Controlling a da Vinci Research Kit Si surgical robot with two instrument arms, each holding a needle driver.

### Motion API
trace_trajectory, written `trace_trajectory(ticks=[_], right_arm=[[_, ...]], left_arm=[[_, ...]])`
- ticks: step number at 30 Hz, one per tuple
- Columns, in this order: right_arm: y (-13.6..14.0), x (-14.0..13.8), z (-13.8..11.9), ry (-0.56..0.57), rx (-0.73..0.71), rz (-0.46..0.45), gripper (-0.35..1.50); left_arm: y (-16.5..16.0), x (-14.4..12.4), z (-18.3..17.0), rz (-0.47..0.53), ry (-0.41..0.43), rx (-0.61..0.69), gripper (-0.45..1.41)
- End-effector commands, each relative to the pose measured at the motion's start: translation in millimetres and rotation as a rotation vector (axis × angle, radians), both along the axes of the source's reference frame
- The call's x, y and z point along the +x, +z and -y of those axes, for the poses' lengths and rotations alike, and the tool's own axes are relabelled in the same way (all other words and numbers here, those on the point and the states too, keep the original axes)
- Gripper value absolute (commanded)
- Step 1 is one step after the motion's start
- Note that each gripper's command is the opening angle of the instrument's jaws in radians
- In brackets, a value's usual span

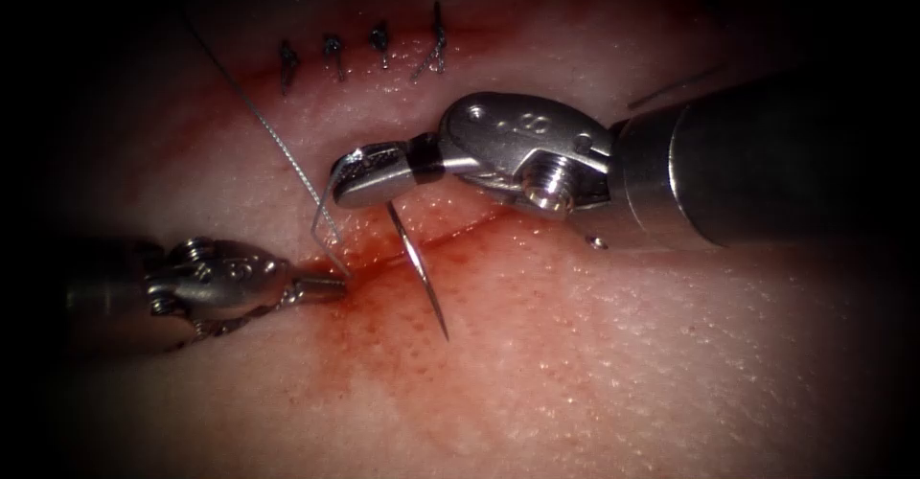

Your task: Wound Closure

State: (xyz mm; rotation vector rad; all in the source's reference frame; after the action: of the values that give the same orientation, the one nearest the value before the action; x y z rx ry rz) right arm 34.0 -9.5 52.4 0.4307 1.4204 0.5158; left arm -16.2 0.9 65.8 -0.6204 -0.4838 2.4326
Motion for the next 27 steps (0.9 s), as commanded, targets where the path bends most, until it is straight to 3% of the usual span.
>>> trace_trajectory(ticks=[1, 4, 10, 14, 15, 20, 27], right_arm=[[0.7, 0.7, 0.3, 0.0, -0.011, -0.004, -0.35], [0.9, 1.2, 0.0, 0.01, -0.119, -0.025, -0.35], [1.2, 2.5, -0.2, 0.038, -0.231, -0.058, -0.35], [1.5, 3.4, -0.5, 0.064, -0.312, -0.084, -0.35], [1.7, 3.7, -0.4, 0.071, -0.334, -0.091, -0.35], [3.5, 4.4, 1.2, 0.07, -0.38, -0.087, -0.35], [4.6, 4.8, 2.0, 0.082, -0.429, -0.066, -0.35]], left_arm=[[0.7, -0.6, 0.6, -0.007, 0.005, 0.004, -0.08], [1.3, -0.4, 1.1, -0.056, 0.045, 0.046, -0.01], [1.1, -0.8, 1.6, -0.047, 0.066, 0.092, 0.07], [0.9, -1.3, 2.1, -0.061, 0.093, 0.138, 0.39], [0.8, -1.3, 2.3, -0.062, 0.096, 0.145, 0.56], [0.4, -1.3, 2.3, -0.062, 0.098, 0.148, 0.78], [0.1, -0.9, 2.3, -0.062, 0.094, 0.157, 0.67]])
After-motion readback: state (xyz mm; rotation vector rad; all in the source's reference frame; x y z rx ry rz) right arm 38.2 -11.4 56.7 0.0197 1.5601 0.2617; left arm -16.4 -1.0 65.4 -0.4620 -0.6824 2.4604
